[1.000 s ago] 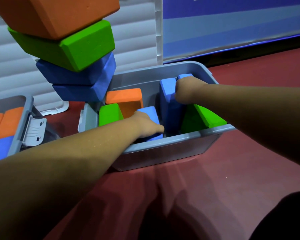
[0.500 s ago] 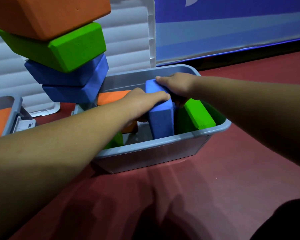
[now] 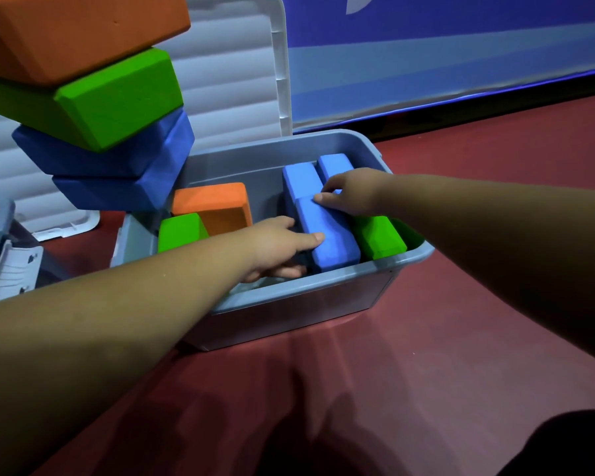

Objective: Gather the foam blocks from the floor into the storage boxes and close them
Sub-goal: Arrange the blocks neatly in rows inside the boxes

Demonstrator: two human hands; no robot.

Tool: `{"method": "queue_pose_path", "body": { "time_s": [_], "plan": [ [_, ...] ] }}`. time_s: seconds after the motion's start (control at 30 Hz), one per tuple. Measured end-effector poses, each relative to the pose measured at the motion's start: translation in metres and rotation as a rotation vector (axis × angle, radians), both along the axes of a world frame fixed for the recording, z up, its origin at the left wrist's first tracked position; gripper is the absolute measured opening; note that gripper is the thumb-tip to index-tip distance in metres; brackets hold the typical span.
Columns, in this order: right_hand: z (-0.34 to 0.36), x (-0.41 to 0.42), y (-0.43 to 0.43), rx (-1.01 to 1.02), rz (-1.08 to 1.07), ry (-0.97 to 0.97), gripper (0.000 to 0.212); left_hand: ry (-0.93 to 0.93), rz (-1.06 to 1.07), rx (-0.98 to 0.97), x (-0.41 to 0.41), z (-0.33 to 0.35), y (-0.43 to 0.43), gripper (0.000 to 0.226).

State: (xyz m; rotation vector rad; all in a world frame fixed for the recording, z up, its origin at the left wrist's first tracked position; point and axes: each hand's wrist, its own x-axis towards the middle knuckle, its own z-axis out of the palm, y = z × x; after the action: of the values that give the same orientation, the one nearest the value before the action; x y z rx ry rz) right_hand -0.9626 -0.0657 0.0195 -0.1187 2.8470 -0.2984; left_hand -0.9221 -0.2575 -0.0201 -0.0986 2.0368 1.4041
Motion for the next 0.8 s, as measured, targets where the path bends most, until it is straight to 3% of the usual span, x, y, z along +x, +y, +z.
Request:
{"method": "queue_pose_path", "body": {
  "time_s": [0.13, 0.2, 0.33, 0.47, 0.57, 0.67, 0.73, 0.8],
  "plan": [
    [-0.006, -0.004, 0.002, 0.045, 0.027, 0.066, 0.055, 0.051, -0.017, -0.068, -0.006, -0.007, 0.006, 0.083],
    [-0.012, -0.007, 0.005, 0.069, 0.005, 0.084, 0.063, 0.045, -0.037, -0.159, -0.008, -0.004, 0.01, 0.074],
    [-0.029, -0.014, 0.011, 0.139, -0.105, 0.049, 0.082, 0.108, -0.189, -0.541, 0.003, 0.004, 0.022, 0.056],
    [-0.03, -0.019, 0.008, 0.189, -0.119, 0.082, 0.082, 0.209, -0.296, -0.703, 0.005, 0.009, 0.039, 0.054],
    [-0.027, -0.016, 0.01, 0.175, -0.147, 0.099, 0.086, 0.302, -0.378, -0.768, 0.005, 0.008, 0.039, 0.057],
    [-0.024, -0.015, 0.014, 0.147, -0.167, 0.091, 0.091, 0.287, -0.357, -0.66, 0.003, 0.003, 0.026, 0.057],
    [-0.021, -0.018, 0.012, 0.142, -0.157, 0.092, 0.09, 0.274, -0.269, -0.623, 0.002, 0.0, 0.009, 0.05],
    [-0.019, -0.022, 0.009, 0.13, -0.152, 0.108, 0.08, 0.383, -0.206, -0.736, 0.003, 0.006, -0.014, 0.033]
  ]
}}
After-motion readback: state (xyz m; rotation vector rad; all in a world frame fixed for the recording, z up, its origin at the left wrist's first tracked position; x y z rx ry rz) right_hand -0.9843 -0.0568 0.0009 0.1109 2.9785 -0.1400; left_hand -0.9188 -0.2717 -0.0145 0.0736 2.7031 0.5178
